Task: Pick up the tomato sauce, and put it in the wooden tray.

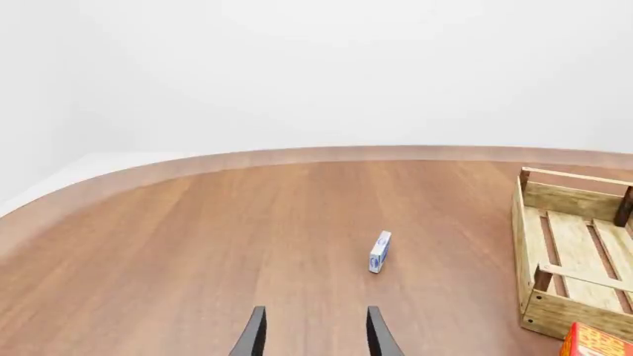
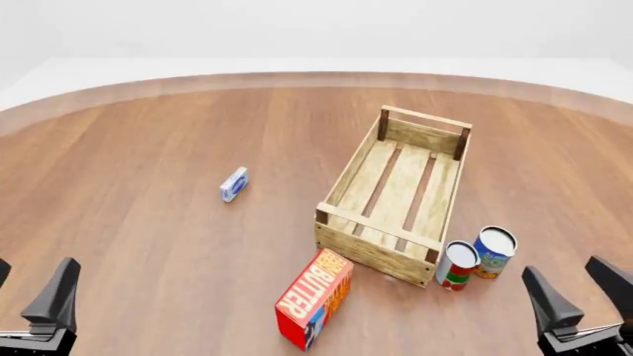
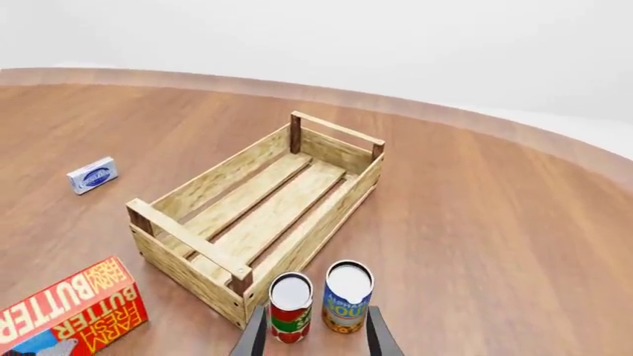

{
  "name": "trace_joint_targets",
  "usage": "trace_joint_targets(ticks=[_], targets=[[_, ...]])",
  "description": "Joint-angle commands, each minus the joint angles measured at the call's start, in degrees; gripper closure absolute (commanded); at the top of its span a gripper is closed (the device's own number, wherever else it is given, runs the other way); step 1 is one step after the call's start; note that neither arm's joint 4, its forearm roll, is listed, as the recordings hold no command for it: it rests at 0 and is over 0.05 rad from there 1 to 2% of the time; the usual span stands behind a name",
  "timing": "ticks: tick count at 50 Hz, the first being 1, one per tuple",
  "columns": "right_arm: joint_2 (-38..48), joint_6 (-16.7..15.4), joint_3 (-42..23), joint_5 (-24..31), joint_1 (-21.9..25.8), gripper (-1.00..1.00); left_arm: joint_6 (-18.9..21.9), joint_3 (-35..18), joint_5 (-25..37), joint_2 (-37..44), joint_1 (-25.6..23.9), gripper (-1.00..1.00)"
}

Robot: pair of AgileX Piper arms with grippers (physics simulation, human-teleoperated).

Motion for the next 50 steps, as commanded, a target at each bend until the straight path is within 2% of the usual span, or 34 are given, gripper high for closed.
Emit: trace_joint_targets(ticks=[1, 13, 27, 29, 32, 37, 50], targets=[[1.91, -0.43, -0.71, 0.62, 0.76, -1.00, 0.00, 0.00, 0.00, 0.00, 0.00, -1.00], [5.36, -1.77, -1.66, -0.18, 1.51, -1.00, 0.00, 0.00, 0.00, 0.00, 0.00, -1.00], [8.01, 0.02, -3.01, -0.51, 0.23, -1.00, 0.00, 0.00, 0.00, 0.00, 0.00, -1.00], [8.68, 1.90, -3.48, -0.57, 0.30, -1.00, 0.00, 0.00, 0.00, 0.00, 0.00, -1.00], [10.31, 2.41, -3.45, -1.53, 0.42, -1.00, 0.00, 0.00, 0.00, 0.00, 0.00, -1.00], [14.01, 2.17, -3.53, -3.58, 1.35, -1.00, 0.00, 0.00, 0.00, 0.00, 0.00, -1.00], [17.12, 1.75, -3.10, -6.08, 1.62, -1.00, 0.00, 0.00, 0.00, 0.00, 0.00, -1.00]])
